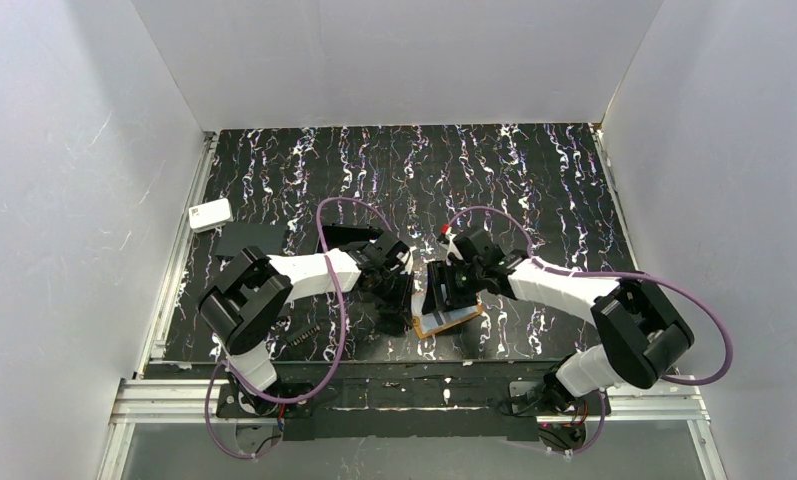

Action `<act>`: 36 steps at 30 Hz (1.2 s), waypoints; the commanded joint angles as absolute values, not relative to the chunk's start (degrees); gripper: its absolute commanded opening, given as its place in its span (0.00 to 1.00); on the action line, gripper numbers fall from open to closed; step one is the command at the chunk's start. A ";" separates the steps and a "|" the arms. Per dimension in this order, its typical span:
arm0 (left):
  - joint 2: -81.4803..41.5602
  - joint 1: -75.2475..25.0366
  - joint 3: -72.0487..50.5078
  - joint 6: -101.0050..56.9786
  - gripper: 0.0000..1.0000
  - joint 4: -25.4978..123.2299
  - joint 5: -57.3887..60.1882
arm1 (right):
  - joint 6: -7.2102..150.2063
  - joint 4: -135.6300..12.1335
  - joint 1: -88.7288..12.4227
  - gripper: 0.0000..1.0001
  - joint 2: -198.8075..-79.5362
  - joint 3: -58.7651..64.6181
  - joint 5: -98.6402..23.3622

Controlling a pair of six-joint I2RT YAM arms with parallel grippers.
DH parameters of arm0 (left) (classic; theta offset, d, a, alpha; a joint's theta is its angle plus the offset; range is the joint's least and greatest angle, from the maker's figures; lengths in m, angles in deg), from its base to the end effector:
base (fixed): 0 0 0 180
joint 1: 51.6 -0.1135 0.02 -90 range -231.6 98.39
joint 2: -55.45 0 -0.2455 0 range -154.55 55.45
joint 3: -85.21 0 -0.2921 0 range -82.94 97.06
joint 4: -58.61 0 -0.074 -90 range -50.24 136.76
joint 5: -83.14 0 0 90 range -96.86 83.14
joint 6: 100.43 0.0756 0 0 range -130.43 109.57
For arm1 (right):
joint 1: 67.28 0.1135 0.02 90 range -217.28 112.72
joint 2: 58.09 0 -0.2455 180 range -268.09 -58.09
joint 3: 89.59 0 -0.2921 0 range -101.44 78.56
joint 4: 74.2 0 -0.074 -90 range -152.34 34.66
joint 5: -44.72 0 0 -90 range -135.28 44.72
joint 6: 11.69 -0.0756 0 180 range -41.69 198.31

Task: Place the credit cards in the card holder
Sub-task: Insert the credit card into the card holder, then pick up the credit card from the storage box.

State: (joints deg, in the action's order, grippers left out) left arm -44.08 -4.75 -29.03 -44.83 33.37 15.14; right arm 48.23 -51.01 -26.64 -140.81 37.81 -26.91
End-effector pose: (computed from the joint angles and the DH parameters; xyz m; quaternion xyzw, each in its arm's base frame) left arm 0.2376 -0.2949 0.0697 0.1532 0.9348 -0.3103 0.0793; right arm 0.2339 0.2321 0.0936 -0.1363 0.9284 0.3034 0.1657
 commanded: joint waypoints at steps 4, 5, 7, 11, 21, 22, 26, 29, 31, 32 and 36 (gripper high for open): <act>-35.83 -4.67 -24.91 -41.12 0.04 22.98 13.19 | 52.83 -44.15 -27.84 0.72 -135.82 31.58 -31.75; -34.01 -4.63 -24.59 -41.18 0.06 21.92 13.71 | 53.28 -43.85 -28.35 0.73 -135.83 31.48 -32.02; -31.20 -4.64 -24.07 -41.22 0.08 19.92 14.42 | 53.75 -43.44 -29.79 0.73 -136.27 31.45 -32.24; -24.81 -6.02 -22.65 -40.29 0.14 15.00 14.50 | 54.57 -43.23 -32.37 0.73 -137.22 31.78 -32.68; -20.26 -26.69 -18.75 -36.29 0.55 11.06 19.59 | 51.47 -47.00 -31.68 0.70 -138.34 34.77 -29.84; -22.10 -27.58 -17.90 -35.87 0.60 11.22 19.33 | 51.58 -46.18 -31.68 0.71 -137.96 33.93 -30.68; -28.78 -29.27 -13.89 -33.93 0.88 11.50 15.83 | 53.67 -42.35 -31.68 0.71 -137.20 27.77 -33.74; -33.24 -29.69 -12.08 -32.22 0.87 12.62 12.63 | 54.43 -41.94 -31.69 0.72 -137.76 24.91 -33.69; -36.43 -30.08 -11.28 -31.59 0.85 14.33 13.32 | 53.43 -45.03 -31.68 0.72 -138.97 24.33 -31.98; -38.01 -30.29 -11.07 -31.46 0.84 15.55 14.34 | 51.95 -47.03 -31.68 0.72 -140.06 24.04 -30.19; -43.19 -30.76 -9.22 -31.31 0.81 17.90 16.54 | 44.67 -55.89 -31.71 0.71 -144.44 23.56 -23.15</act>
State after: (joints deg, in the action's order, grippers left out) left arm -40.67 -30.13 -12.11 -33.20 15.65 14.94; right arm 51.33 -46.42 -31.75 -140.39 24.80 -29.95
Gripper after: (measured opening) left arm 0.825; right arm 0.718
